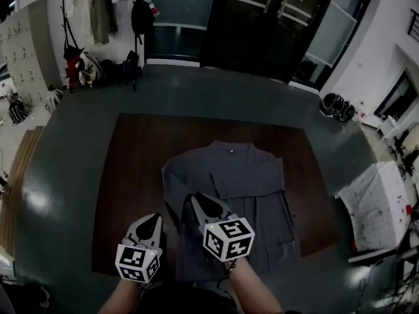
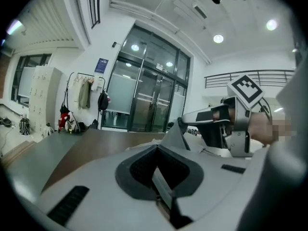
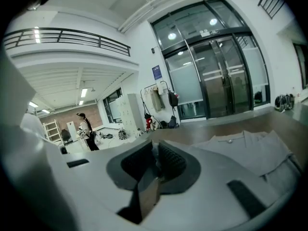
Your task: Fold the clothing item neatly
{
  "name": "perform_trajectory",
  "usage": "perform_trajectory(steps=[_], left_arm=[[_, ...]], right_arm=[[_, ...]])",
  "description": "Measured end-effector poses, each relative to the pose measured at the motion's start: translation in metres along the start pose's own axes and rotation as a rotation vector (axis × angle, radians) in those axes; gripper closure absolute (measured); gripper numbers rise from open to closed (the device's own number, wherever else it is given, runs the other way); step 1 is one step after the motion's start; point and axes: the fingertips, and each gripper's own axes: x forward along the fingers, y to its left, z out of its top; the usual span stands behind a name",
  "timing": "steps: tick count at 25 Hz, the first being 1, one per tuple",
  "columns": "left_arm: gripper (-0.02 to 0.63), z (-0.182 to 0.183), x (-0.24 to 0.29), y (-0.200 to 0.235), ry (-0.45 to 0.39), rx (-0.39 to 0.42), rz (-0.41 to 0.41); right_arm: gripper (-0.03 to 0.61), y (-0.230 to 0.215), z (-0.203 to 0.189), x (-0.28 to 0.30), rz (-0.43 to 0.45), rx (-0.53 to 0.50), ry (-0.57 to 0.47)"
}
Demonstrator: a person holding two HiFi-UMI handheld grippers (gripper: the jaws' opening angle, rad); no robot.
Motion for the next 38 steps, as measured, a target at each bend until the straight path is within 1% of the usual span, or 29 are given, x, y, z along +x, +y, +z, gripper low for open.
perform_trajectory(steps=[3, 5, 7, 10, 12, 15, 17, 22, 24, 27, 32, 34, 36, 38], left_arm=[[0.606, 0.007, 0.010, -0.004, -0.016, 0.005, -0.045], [0.606, 0.007, 0.023, -0.007, -0.011, 0.013, -0.059], [0.606, 0.004, 0.035, -0.016, 0.001, 0.013, -0.067], [0.606, 0.002, 0.052, -0.033, 0.019, 0.030, -0.064], [0.606, 0.001, 0.063, -0.038, 0.022, 0.024, -0.028], [0.606, -0.003, 0.074, -0.045, 0.013, -0.012, 0.055], [0.606, -0.005, 0.081, -0.054, 0.011, -0.021, 0.102], [0.606, -0.006, 0.115, -0.083, 0.029, 0.008, 0.178], [0.606, -0.010, 0.126, -0.093, 0.042, -0.001, 0.198], [0.606, -0.022, 0.136, -0.110, 0.069, -0.023, 0.210], [0.606, -0.033, 0.149, -0.124, 0.092, -0.023, 0.223], [0.606, -0.033, 0.152, -0.127, 0.092, -0.025, 0.227], [0.606, -0.031, 0.156, -0.130, 0.091, -0.020, 0.228], [0.606, -0.031, 0.158, -0.133, 0.088, -0.018, 0.228]], right_arm=[[0.545, -0.025, 0.018, -0.006, -0.077, -0.014, -0.038], [0.545, -0.046, 0.026, -0.011, -0.118, -0.027, -0.060], [0.545, -0.069, 0.028, -0.018, -0.138, -0.021, -0.069], [0.545, -0.106, 0.028, -0.029, -0.142, 0.009, -0.073], [0.546, -0.130, 0.028, -0.033, -0.135, 0.019, -0.077], [0.548, -0.164, 0.027, -0.042, -0.109, 0.027, -0.077], [0.548, -0.186, 0.027, -0.051, -0.082, 0.045, -0.070], [0.548, -0.248, 0.027, -0.067, -0.039, 0.078, -0.056], [0.548, -0.273, 0.018, -0.071, -0.036, 0.098, -0.036], [0.548, -0.303, -0.008, -0.073, -0.037, 0.123, 0.027], [0.548, -0.338, -0.055, -0.069, -0.082, 0.078, 0.133], [0.548, -0.350, -0.067, -0.071, -0.116, 0.074, 0.157], [0.546, -0.365, -0.075, -0.075, -0.179, 0.064, 0.174], [0.541, -0.376, -0.078, -0.081, -0.227, 0.023, 0.178]])
